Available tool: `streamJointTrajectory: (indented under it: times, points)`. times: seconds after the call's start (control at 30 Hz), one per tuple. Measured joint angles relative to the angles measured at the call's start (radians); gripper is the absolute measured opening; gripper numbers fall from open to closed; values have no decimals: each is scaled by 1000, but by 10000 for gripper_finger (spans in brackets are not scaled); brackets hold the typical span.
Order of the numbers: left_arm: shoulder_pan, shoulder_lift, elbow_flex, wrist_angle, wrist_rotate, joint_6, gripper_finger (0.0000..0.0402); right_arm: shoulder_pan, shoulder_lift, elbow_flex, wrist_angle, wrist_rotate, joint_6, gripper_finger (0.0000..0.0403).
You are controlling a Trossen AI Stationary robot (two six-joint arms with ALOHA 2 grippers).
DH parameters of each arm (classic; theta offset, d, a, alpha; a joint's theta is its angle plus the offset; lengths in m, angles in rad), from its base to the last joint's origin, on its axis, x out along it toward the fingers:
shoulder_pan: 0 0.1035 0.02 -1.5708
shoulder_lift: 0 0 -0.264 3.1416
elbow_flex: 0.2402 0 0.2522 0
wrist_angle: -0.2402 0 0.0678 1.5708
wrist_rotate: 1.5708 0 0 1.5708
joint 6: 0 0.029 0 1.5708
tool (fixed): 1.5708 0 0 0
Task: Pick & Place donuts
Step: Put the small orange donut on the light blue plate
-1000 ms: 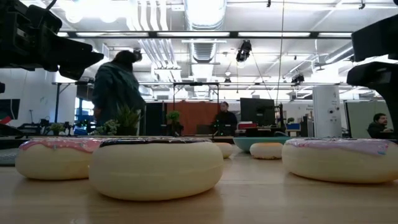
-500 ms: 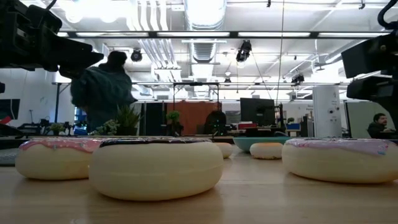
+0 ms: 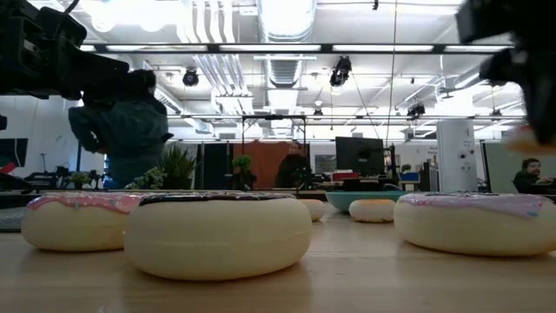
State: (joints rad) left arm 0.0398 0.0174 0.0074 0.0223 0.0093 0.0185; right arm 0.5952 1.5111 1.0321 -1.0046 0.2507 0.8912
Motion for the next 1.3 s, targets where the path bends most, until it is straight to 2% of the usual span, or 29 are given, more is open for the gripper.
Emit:
streamJointTrajectory:
  times: [0.13,0.23,0.43,0.57,0.63,0.77,0.97,1.07,1.13,1.23,1.3]
  points:
    - [0,0,0,0,0,0,184,-155,-94,-55,45,-29,-53,11]
    - [0,0,0,0,0,0,184,-329,-115,-100,135,-127,-134,11]
    - [0,0,0,0,0,0,184,-639,-54,-123,248,-210,-276,18]
    - [0,0,0,0,0,0,184,-771,7,-124,269,-315,-355,23]
    - [0,0,0,0,0,0,184,-801,38,-124,274,-337,-387,27]
    - [0,0,0,0,0,0,184,-809,92,-124,311,-315,-413,41]
    - [0,0,0,0,0,0,184,-811,111,-99,350,-197,-390,76]
    - [0,0,0,0,0,0,183,-813,98,-82,342,-184,-408,100]
    - [0,0,0,0,0,0,184,-823,94,-77,334,-253,-421,115]
    - [0,0,0,0,0,0,184,-844,94,-77,331,-430,-421,133]
    - [0,0,0,0,0,0,184,-846,91,-77,312,-454,-424,141]
